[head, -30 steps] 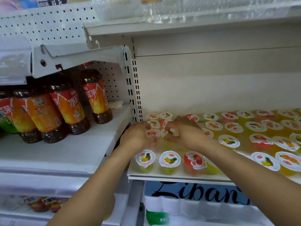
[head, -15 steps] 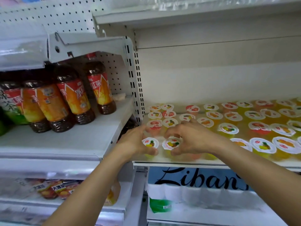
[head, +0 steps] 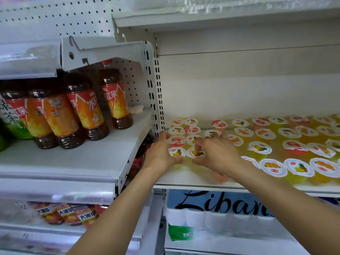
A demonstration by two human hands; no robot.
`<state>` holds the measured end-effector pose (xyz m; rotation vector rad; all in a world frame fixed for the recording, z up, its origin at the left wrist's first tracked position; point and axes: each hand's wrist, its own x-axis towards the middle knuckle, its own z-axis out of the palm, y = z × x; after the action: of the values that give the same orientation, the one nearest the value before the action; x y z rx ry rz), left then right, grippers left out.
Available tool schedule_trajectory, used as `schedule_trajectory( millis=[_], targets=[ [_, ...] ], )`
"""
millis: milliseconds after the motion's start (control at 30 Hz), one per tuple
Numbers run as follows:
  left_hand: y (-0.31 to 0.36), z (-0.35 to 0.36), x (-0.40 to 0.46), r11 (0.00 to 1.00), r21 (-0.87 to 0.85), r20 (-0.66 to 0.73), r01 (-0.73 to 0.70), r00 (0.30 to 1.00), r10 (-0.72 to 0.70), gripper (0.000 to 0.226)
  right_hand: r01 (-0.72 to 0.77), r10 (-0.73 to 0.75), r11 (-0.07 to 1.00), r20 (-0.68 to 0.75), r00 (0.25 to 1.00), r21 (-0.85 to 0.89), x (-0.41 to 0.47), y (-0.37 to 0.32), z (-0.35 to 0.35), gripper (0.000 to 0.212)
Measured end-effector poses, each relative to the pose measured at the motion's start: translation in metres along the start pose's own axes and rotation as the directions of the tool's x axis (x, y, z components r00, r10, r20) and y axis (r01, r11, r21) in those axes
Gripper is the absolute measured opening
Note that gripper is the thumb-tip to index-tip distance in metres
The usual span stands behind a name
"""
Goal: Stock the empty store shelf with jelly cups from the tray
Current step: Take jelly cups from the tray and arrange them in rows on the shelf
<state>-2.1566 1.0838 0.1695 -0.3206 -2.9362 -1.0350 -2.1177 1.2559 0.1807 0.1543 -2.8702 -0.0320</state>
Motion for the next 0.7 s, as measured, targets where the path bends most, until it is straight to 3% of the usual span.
schedule_trajectory(
  millis=[300, 467, 633, 700],
  targets=[
    [0.003, -0.002, 0.001, 0.997, 0.078, 0.004, -0.001, 1.000, 0.001, 0.085, 0.008, -0.009, 1.000, 0.036, 0.999, 0.029, 0.000, 0.001, -0.003, 0.031],
    [0.005, -0.011, -0.003, 0.987, 0.158, 0.090, -0.038, 0.996, 0.024, 0.083, 0.031, -0.033, 0.999, 0.053, 0.998, 0.042, 0.000, 0.002, -0.012, 0.036],
    [0.021, -0.018, 0.014, 0.968, 0.111, -0.025, -0.223, 0.974, 0.227, 0.044, -0.081, 0.074, 0.987, 0.053, 0.996, 0.142, 0.026, 0.042, -0.036, 0.027],
    [0.030, -0.013, 0.037, 0.963, 0.101, -0.001, -0.249, 0.968, 0.250, 0.036, -0.132, 0.115, 0.979, 0.113, 0.987, 0.157, 0.049, 0.072, -0.034, 0.019]
  ],
)
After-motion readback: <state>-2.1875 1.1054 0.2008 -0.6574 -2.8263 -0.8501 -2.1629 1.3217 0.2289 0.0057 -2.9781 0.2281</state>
